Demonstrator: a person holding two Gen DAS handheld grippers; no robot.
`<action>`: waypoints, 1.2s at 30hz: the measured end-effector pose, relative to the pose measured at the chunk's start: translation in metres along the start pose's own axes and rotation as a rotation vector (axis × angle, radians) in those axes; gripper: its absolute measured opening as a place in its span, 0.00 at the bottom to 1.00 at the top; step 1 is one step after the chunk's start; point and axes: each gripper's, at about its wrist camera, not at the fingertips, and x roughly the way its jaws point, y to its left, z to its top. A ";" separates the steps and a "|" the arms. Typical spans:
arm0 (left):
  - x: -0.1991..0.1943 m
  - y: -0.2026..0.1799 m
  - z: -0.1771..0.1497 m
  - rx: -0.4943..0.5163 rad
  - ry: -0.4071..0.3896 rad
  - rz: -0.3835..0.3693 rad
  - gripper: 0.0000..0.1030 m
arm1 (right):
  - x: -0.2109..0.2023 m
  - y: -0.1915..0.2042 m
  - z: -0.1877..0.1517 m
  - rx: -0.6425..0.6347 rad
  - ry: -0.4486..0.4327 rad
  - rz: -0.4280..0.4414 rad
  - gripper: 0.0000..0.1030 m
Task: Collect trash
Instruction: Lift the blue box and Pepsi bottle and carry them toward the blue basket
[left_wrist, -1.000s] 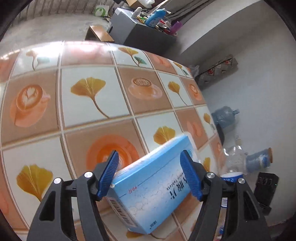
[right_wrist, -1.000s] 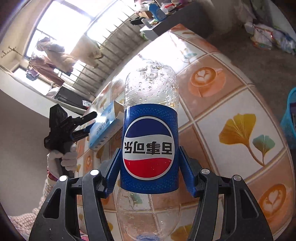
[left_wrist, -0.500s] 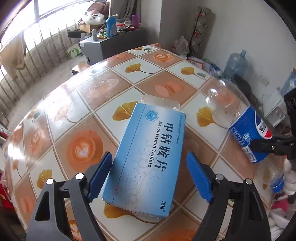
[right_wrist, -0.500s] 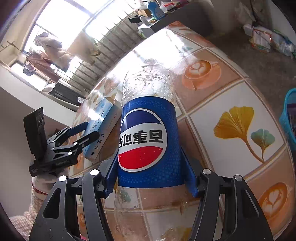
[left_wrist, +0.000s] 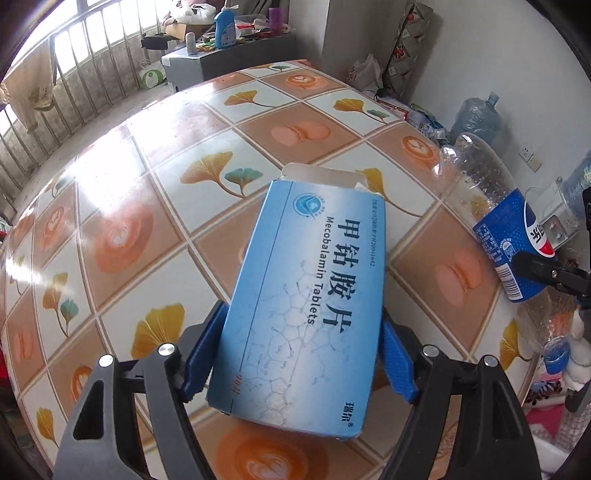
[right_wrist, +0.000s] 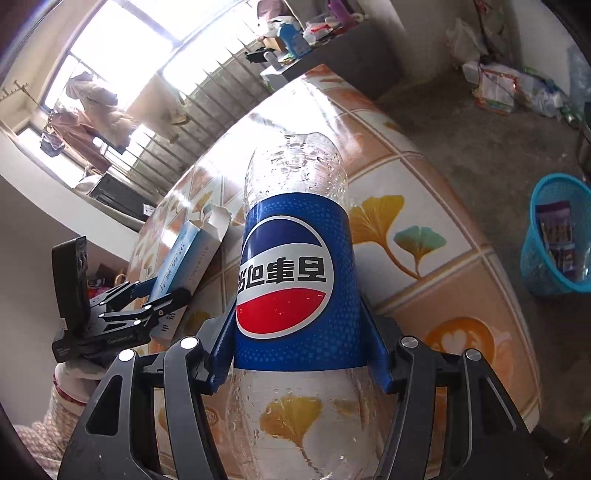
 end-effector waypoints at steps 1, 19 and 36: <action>-0.003 -0.005 -0.005 -0.012 0.003 -0.014 0.72 | -0.003 -0.002 -0.003 0.003 -0.005 -0.007 0.55; -0.011 -0.030 -0.023 -0.206 0.083 -0.266 0.73 | -0.001 -0.009 -0.004 0.026 -0.033 -0.007 0.56; 0.004 -0.049 -0.006 -0.017 0.034 -0.131 0.75 | 0.003 -0.008 -0.004 0.035 -0.017 0.008 0.58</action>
